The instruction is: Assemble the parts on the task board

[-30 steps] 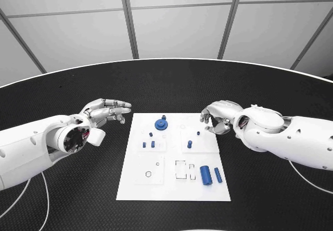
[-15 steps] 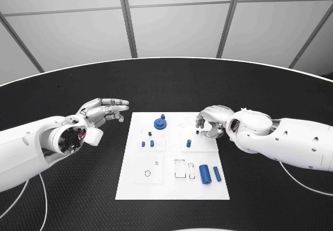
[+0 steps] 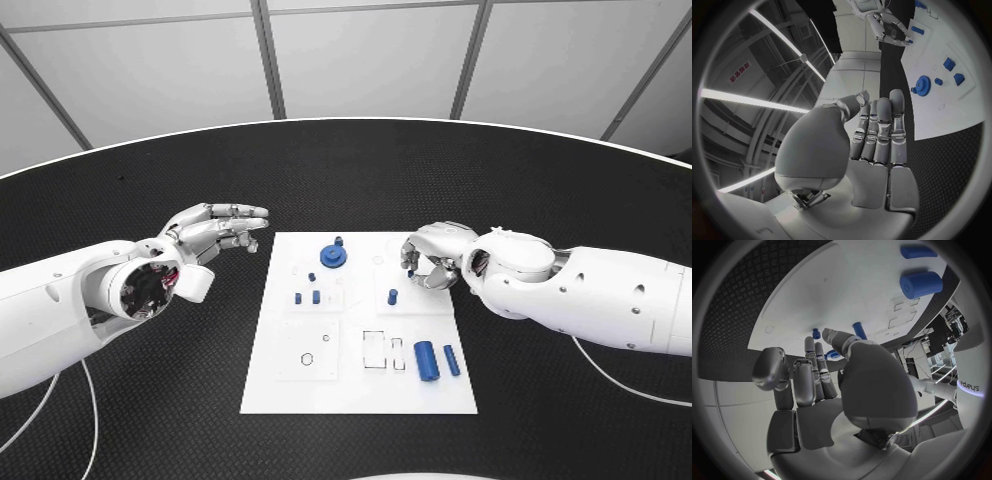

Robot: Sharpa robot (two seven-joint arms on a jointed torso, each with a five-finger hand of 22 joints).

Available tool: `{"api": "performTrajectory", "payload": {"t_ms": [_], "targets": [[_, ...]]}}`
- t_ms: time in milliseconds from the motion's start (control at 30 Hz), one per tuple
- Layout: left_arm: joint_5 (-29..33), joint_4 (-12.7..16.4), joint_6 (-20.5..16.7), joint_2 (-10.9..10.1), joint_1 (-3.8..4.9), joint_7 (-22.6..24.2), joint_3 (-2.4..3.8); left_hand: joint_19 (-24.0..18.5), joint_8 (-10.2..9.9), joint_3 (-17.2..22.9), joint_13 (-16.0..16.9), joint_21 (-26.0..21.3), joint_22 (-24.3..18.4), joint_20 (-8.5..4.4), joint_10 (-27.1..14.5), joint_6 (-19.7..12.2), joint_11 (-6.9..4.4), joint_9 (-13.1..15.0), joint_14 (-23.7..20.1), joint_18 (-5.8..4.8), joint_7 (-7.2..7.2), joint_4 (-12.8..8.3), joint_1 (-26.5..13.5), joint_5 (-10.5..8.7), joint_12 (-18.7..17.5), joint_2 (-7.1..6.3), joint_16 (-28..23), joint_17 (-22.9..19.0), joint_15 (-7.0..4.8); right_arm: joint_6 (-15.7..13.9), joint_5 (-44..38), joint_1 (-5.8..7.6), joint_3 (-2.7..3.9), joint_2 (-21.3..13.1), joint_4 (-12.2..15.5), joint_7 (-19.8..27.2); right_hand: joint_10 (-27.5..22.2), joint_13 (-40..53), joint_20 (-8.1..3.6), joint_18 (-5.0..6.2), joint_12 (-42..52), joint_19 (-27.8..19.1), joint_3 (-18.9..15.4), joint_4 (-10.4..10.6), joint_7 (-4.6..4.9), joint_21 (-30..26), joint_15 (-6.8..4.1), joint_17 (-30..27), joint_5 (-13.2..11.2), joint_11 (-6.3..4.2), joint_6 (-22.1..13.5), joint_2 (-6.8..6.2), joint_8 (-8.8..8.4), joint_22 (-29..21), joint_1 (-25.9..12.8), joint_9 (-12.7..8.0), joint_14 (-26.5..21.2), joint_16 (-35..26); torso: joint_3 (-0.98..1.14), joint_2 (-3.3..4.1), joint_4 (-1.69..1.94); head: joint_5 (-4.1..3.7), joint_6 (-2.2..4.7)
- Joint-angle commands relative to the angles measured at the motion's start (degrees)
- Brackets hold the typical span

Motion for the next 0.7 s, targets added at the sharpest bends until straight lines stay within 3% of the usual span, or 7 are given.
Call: {"api": "performTrajectory", "payload": {"t_ms": [33,700], "targets": [[0.00,0.04,0.14,-0.02,0.00,-0.14,0.00,-0.28,-0.37,-0.27,-0.03,-0.28,-0.04,0.08,-0.34,0.07,-0.08,0.04,-0.35,0.88,0.34,-0.14,-0.28,-0.15,-0.18,0.09,-0.21,-0.05,-0.14,0.01,0.00,-0.12,0.00,0.39,-0.46,0.10,0.37,-0.11,-0.01,-0.56,-0.25,0.52,0.40,0.04,-0.07,0.32,0.05,0.39,0.18,-0.06,0.41,0.01,0.05,0.07,0.48,0.08,2.72,0.25,-0.02,0.04,0.06,0.10,-0.07],[0.00,0.17,0.47,-0.09,0.00,-1.16,0.00,-0.30,-0.57,-0.54,-0.04,-0.44,-0.17,0.13,-0.57,-0.28,0.04,0.01,-0.39,0.87,0.51,-0.15,-0.29,-0.16,-0.27,0.12,-0.32,-0.10,-0.07,1.36,0.00,-0.47,0.01,1.17,-1.35,-0.54,3.88,-1.59,-0.59,-1.12,-0.80,1.40,0.83,-1.22,-0.98,3.34,-0.67,2.25,0.75,-0.99,3.02,1.64,0.68,2.83,1.43,0.59,3.24,1.78,0.03,-0.01,0.00,0.26,-0.69]]}}
